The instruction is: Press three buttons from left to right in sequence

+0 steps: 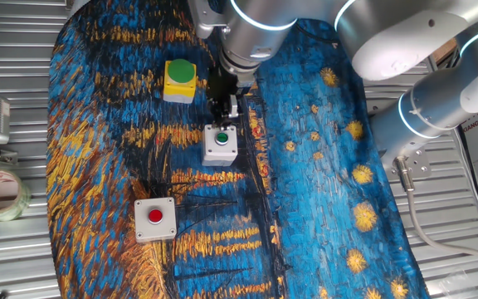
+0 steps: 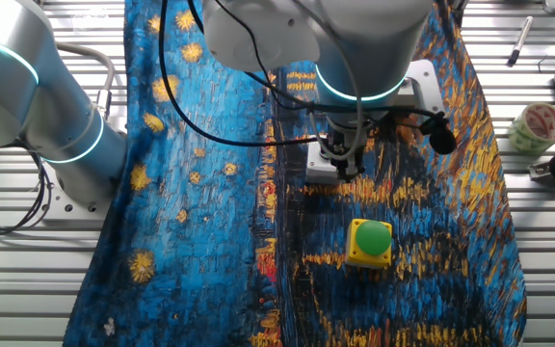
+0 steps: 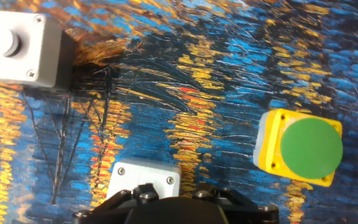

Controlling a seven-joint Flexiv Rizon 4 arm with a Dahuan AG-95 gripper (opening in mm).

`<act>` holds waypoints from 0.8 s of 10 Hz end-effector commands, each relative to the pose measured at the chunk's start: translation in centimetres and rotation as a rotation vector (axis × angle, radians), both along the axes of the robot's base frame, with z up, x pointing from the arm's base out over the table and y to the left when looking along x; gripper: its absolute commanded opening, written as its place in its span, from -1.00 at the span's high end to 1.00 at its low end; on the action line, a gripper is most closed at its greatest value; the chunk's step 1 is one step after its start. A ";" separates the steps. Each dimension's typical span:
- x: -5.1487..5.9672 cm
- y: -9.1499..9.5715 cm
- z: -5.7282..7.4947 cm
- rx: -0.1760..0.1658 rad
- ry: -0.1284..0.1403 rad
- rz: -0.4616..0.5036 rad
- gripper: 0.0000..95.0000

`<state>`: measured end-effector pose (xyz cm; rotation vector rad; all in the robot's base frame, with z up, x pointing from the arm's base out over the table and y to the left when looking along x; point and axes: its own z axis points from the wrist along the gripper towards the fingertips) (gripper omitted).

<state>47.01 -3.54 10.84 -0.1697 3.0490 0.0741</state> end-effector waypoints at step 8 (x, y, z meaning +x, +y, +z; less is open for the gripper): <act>-0.4 0.1 0.0 0.060 -0.034 -0.181 0.20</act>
